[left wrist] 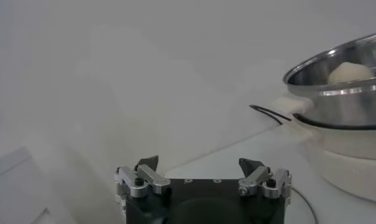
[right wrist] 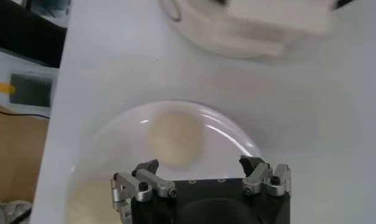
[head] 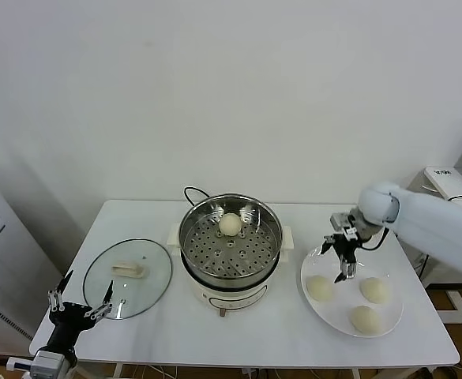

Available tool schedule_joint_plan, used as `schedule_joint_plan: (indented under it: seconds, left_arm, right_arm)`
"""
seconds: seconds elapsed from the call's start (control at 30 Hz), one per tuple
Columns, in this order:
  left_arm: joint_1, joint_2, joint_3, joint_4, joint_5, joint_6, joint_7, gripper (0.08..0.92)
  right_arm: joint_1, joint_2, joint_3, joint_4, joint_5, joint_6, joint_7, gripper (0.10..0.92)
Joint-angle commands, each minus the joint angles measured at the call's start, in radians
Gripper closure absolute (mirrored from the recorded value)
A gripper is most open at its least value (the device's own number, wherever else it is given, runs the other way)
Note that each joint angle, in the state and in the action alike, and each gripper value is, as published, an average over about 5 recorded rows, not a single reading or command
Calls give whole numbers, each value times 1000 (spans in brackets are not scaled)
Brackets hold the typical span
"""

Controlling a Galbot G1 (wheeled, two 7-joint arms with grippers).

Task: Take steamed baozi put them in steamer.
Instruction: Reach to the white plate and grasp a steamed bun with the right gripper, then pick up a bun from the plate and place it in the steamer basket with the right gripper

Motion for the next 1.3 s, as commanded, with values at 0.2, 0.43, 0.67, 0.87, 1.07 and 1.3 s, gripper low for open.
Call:
schedule_joint_plan:
  seconds: [0.2,0.43,0.67,0.87,1.07,1.3]
  left_arm:
    - [19,-2,-7,1,1,-10,0,177]
    - [19,-1,-6,0,3,-9,0,177]
    - [22,-3,-5,-2,7,-10,0,177]
    - [21,0,-6,-4,7,-8,0,177]
    - [11,2,-4,-4,7,-3,-1,177]
    - [-8,12,1,-8,7,8,-1,177]
  right_arm:
    - [-149,5,77,4,-38,-13,72,203]
    - [-166,26,98,-16,-49,-16,96,205]
    - [-154,18,93,-11,-59,-17,97,350]
    - [-34,-17,10,18,-6,-16,80,523]
    - [309,-34,-159,38,175,9,14,629]
    - [777,67,-454,78,542,21,-80,635]
